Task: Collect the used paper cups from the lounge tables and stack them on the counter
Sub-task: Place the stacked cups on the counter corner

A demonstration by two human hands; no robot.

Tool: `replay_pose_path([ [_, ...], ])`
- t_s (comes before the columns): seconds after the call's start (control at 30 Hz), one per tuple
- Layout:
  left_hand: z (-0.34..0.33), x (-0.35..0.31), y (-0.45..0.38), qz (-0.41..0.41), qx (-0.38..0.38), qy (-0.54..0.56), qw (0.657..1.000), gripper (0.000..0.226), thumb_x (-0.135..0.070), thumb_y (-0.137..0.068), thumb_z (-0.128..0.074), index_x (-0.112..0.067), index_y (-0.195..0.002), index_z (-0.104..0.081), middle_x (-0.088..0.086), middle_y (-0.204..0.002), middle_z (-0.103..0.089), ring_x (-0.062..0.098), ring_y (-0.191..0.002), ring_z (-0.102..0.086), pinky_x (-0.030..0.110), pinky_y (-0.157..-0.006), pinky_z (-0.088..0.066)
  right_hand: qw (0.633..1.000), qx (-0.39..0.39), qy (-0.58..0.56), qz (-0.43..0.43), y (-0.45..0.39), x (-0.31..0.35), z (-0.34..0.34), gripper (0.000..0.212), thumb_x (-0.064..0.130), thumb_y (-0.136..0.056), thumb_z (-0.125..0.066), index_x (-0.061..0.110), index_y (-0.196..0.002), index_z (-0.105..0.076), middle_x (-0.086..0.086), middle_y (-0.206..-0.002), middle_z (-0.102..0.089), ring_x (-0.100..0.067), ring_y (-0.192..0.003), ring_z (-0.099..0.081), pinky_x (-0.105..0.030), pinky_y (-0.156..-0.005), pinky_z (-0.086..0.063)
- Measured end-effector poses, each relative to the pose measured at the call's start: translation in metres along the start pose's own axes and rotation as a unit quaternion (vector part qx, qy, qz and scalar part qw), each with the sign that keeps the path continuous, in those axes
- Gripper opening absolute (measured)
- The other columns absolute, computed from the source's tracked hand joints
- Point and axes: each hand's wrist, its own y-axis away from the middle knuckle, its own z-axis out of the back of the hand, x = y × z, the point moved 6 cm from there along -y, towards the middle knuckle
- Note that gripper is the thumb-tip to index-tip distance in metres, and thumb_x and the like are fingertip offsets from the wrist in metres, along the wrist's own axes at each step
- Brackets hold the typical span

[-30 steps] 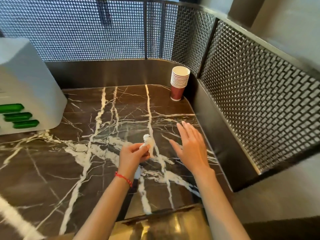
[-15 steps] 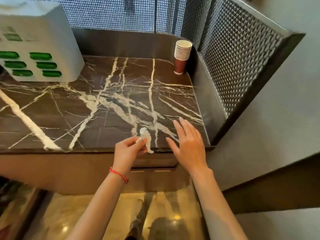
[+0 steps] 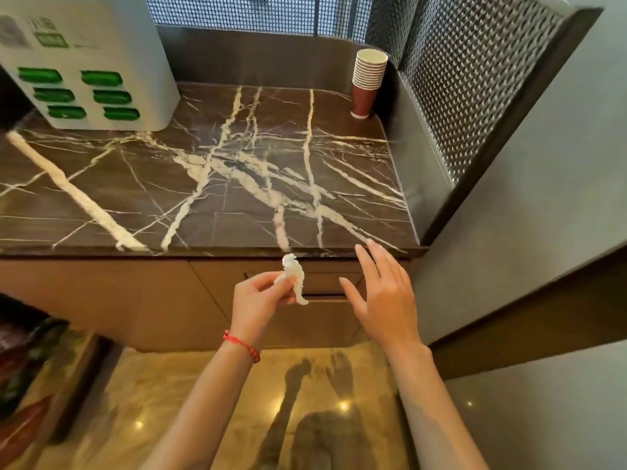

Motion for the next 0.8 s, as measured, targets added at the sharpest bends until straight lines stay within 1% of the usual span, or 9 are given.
replay_pose_path([
  [0.07,0.006,0.005,0.005,0.004,0.009,-0.004,1.0,0.011,-0.011,-0.081,-0.066,-0.018,-0.077,-0.073,-0.008,-0.069,-0.073,0.003,-0.066,-0.068,0.014,-0.057,-0.052,1.0,0.001,0.005,-0.007,0.009,0.006,-0.001,0.054,0.029,-0.084,-0.069,0.005,-0.129,-0.053,-0.017,-0.132,-0.054,-0.031,-0.123,-0.052,-0.04,-0.1,-0.041],
  [0.17,0.016,0.012,0.011,0.009,0.016,-0.005,1.0,0.017,-0.012,-0.08,-0.067,-0.025,-0.07,-0.073,-0.006,-0.071,-0.074,0.004,-0.066,-0.068,0.015,-0.058,-0.053,1.0,0.001,0.005,-0.015,0.022,0.014,-0.007,0.054,0.029,-0.083,-0.069,0.005,-0.129,-0.053,-0.017,-0.133,-0.054,-0.031,-0.122,-0.052,-0.039,-0.1,-0.04],
  [0.27,0.022,0.022,0.012,0.011,0.022,-0.004,1.0,0.022,-0.011,-0.08,-0.067,-0.025,-0.065,-0.074,-0.006,-0.068,-0.073,0.003,-0.063,-0.067,0.014,-0.057,-0.052,1.0,0.001,0.008,-0.009,0.033,0.021,-0.017,0.054,0.029,-0.083,-0.068,0.005,-0.129,-0.053,-0.017,-0.132,-0.054,-0.031,-0.122,-0.052,-0.041,-0.1,-0.042],
  [0.37,0.028,0.034,0.01,0.014,0.019,-0.004,1.0,0.022,-0.009,-0.08,-0.066,-0.024,-0.066,-0.073,-0.004,-0.066,-0.073,0.005,-0.061,-0.067,0.016,-0.058,-0.053,1.0,0.002,0.012,-0.004,0.043,0.023,-0.03,0.053,0.029,-0.083,-0.067,0.005,-0.128,-0.053,-0.016,-0.132,-0.055,-0.03,-0.121,-0.053,-0.038,-0.101,-0.038],
  [0.43,0.03,0.045,0.007,0.02,0.013,-0.003,1.0,0.023,-0.008,-0.08,-0.066,-0.024,-0.065,-0.074,-0.003,-0.065,-0.073,0.007,-0.061,-0.067,0.016,-0.058,-0.053,1.0,0.01,0.008,-0.004,0.049,0.021,-0.041,0.052,0.029,-0.084,-0.066,0.005,-0.129,-0.053,-0.016,-0.132,-0.054,-0.029,-0.122,-0.052,-0.037,-0.101,-0.037],
  [0.53,0.031,0.064,-0.002,0.026,-0.001,0.004,1.0,0.025,-0.008,-0.08,-0.067,-0.024,-0.063,-0.075,-0.002,-0.065,-0.072,0.008,-0.06,-0.067,0.016,-0.057,-0.053,1.0,0.013,-0.004,-0.002,0.052,0.013,-0.061,0.049,0.03,-0.088,-0.063,0.005,-0.129,-0.052,-0.015,-0.133,-0.054,-0.029,-0.123,-0.052,-0.04,-0.101,-0.041],
  [0.63,0.029,0.084,-0.016,0.018,-0.014,-0.004,1.0,0.03,-0.009,-0.08,-0.066,-0.03,-0.06,-0.074,-0.005,-0.063,-0.071,0.006,-0.059,-0.066,0.015,-0.058,-0.053,1.0,0.019,-0.008,-0.006,0.054,0.0,-0.083,0.05,0.032,-0.088,-0.056,0.006,-0.13,-0.051,-0.015,-0.133,-0.054,-0.029,-0.124,-0.051,-0.04,-0.101,-0.042],
  [0.7,0.028,0.099,-0.026,0.015,-0.028,-0.005,0.999,0.033,-0.008,-0.08,-0.066,-0.032,-0.059,-0.074,-0.006,-0.062,-0.071,0.004,-0.058,-0.065,0.014,-0.056,-0.052,0.999,0.03,-0.009,-0.009,0.056,-0.01,-0.101,0.05,0.032,-0.088,-0.055,0.005,-0.131,-0.051,-0.016,-0.134,-0.053,-0.029,-0.124,-0.051,-0.041,-0.1,-0.042],
  [0.8,0.027,0.124,-0.042,0.018,-0.056,0.012,0.998,0.034,-0.005,-0.079,-0.067,-0.03,-0.057,-0.074,-0.007,-0.061,-0.071,0.003,-0.057,-0.065,0.013,-0.054,-0.051,0.999,0.038,-0.007,-0.003,0.06,-0.022,-0.129,0.049,0.033,-0.09,-0.053,0.004,-0.13,-0.052,-0.016,-0.135,-0.053,-0.03,-0.126,-0.049,-0.042,-0.102,-0.041],
])
